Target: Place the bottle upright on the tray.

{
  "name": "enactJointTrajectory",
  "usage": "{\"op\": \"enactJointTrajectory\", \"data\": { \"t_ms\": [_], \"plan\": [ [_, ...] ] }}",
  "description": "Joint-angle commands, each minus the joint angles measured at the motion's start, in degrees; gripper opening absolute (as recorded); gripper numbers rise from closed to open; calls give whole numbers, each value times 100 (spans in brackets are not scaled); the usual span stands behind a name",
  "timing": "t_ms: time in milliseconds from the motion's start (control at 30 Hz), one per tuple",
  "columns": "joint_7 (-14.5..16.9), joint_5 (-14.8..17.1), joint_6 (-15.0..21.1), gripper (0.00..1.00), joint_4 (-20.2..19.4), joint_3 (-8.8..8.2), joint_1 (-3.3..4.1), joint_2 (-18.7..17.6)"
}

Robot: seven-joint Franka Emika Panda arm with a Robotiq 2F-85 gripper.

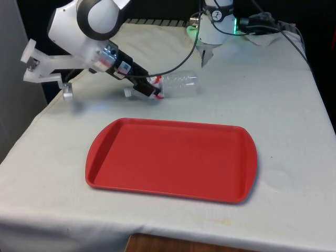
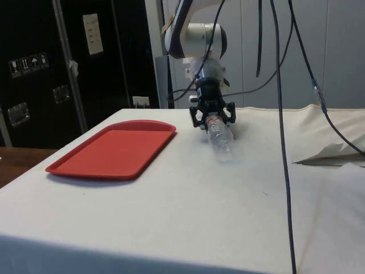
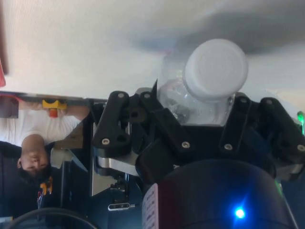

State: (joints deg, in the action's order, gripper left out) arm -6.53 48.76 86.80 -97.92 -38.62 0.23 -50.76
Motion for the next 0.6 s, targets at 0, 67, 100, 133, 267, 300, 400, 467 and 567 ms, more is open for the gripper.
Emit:
{"op": "enactJointTrajectory", "data": {
  "t_ms": [0, 67, 100, 133, 267, 300, 400, 467, 567],
  "plan": [
    [0, 0, 0, 10, 0, 0, 0, 0],
    [11, 34, 46, 4, 11, 6, 11, -46],
    [11, 29, 29, 1, 11, 0, 11, -46],
    [11, 29, 11, 0, 17, -6, 11, -40],
    [0, 6, -40, 0, 17, -29, 17, -11],
    [-6, 6, -46, 0, 17, -29, 17, -6],
    [-40, -17, -74, 0, 0, -63, 52, 57],
    [-86, -40, -97, 0, -23, -126, 103, 132],
    [-138, -80, -126, 0, -52, -172, 155, 218]
  ]
}}
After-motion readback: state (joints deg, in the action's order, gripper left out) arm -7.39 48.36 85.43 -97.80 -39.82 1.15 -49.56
